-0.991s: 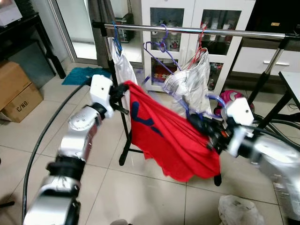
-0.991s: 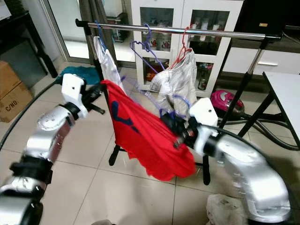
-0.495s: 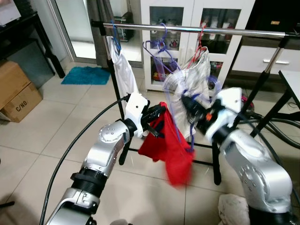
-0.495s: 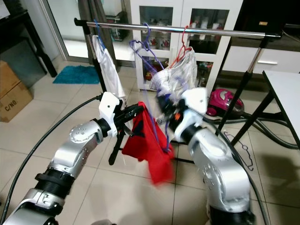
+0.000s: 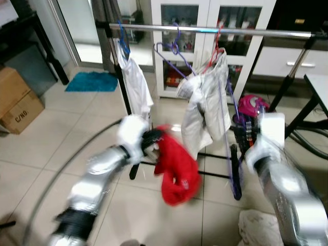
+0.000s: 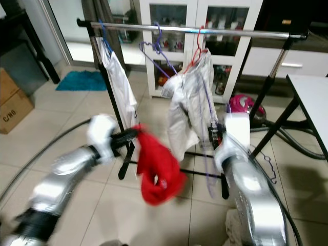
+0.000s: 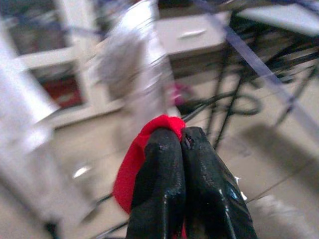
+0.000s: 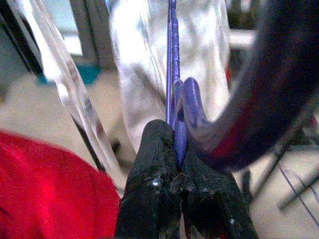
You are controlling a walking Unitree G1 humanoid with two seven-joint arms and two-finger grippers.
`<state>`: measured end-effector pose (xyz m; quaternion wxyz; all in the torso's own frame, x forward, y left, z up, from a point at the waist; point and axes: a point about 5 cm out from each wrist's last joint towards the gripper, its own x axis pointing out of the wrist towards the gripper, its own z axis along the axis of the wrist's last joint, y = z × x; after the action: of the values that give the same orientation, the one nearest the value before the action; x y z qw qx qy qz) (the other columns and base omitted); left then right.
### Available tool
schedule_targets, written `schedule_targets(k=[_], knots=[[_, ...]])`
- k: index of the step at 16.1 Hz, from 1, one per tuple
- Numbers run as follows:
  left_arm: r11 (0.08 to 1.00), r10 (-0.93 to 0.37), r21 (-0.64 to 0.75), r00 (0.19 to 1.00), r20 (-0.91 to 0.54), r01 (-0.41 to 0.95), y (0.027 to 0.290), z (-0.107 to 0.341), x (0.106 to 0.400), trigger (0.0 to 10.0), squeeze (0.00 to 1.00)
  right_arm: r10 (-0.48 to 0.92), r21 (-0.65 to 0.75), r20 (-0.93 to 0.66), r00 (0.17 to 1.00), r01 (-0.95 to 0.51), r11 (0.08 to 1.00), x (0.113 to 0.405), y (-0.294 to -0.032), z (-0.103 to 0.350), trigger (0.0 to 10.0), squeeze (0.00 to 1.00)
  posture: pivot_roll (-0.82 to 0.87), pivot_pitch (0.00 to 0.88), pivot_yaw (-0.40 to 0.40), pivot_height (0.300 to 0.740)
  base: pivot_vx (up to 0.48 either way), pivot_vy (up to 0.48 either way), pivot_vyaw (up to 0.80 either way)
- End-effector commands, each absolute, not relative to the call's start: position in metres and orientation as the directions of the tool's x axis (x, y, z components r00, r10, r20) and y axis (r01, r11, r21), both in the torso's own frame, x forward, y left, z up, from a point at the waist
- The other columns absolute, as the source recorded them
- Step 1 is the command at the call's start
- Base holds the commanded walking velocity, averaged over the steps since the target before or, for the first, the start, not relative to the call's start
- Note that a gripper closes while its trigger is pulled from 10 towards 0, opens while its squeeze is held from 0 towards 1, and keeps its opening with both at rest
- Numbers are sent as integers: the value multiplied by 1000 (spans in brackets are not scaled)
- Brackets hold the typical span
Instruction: Hang hanger
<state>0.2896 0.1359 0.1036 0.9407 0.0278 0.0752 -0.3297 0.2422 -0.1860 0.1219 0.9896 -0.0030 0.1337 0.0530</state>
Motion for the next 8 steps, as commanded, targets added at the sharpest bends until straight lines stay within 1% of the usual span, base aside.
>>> schedule_targets(k=[1,2,3,4,7,8], knots=[[811,-575,43,808,-130,584,142,112,291,4627,0,118,-7,-244,963,-124,992,236,-181,127,10000,0,-29,0,69,740,0,0,0],[850,-514,46,844,-151,525,151,109,288,10000,0,91,-46,-285,954,-108,993,222,-183,115,10000,0,-36,0,75,740,0,0,0],[882,-458,35,871,-180,471,159,105,284,10000,0,81,-37,-339,937,-99,994,203,-184,100,10000,0,-36,0,76,740,0,0,-800],[882,-459,19,868,-187,471,160,102,278,10000,0,42,-32,-360,932,-57,998,192,-186,93,10000,0,-40,0,81,740,0,0,-800],[898,-436,-17,883,-172,440,159,93,269,10000,0,38,45,-391,919,-22,999,178,-182,85,10000,0,-58,0,96,740,0,0,-800],[885,-459,-3,871,-173,466,154,88,268,10000,0,31,46,-397,917,-14,999,177,-181,85,10000,0,-64,0,102,740,0,0,-800]])
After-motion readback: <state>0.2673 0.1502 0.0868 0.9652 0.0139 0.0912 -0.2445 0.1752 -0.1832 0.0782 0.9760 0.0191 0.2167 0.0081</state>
